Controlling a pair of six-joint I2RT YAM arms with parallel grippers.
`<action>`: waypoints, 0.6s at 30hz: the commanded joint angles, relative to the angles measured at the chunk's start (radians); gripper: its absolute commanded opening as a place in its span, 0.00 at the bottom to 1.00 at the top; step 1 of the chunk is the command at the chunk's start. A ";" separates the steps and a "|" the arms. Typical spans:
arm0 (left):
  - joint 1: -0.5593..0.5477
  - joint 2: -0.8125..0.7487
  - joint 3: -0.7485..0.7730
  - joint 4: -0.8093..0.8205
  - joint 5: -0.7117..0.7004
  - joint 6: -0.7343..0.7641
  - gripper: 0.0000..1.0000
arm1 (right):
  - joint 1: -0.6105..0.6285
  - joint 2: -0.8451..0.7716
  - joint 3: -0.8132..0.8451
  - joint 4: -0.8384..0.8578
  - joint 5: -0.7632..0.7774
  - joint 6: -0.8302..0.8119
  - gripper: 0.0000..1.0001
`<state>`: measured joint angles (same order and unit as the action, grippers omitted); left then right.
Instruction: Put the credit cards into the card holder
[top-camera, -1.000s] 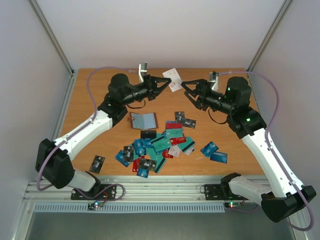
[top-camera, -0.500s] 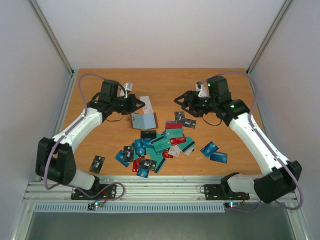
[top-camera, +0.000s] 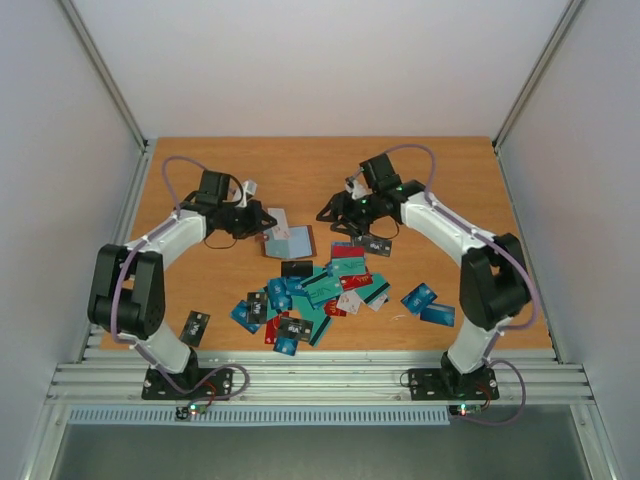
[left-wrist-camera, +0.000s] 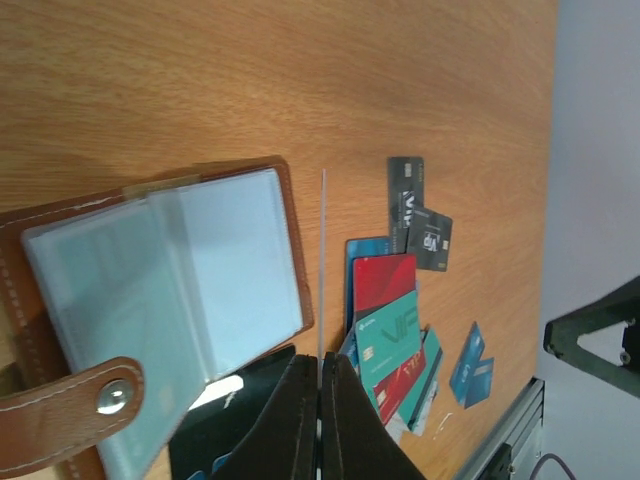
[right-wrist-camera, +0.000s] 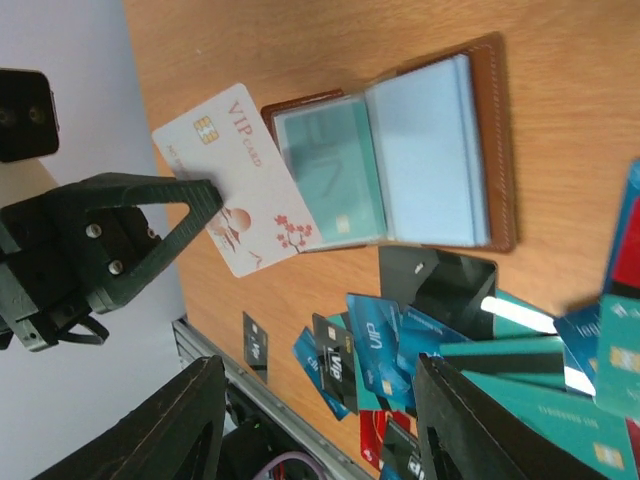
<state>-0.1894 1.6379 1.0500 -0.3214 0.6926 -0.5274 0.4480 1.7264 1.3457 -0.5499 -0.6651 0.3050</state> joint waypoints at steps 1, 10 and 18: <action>0.014 0.036 -0.028 0.045 0.026 0.064 0.00 | 0.021 0.091 0.092 0.057 -0.064 -0.044 0.53; 0.027 0.101 -0.070 0.134 0.031 0.067 0.00 | 0.028 0.284 0.212 0.054 -0.133 -0.050 0.49; 0.027 0.130 -0.081 0.130 0.005 0.099 0.00 | 0.039 0.391 0.274 0.026 -0.149 -0.067 0.48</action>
<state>-0.1684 1.7439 0.9730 -0.2340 0.7063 -0.4744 0.4755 2.0827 1.5795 -0.5121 -0.7815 0.2600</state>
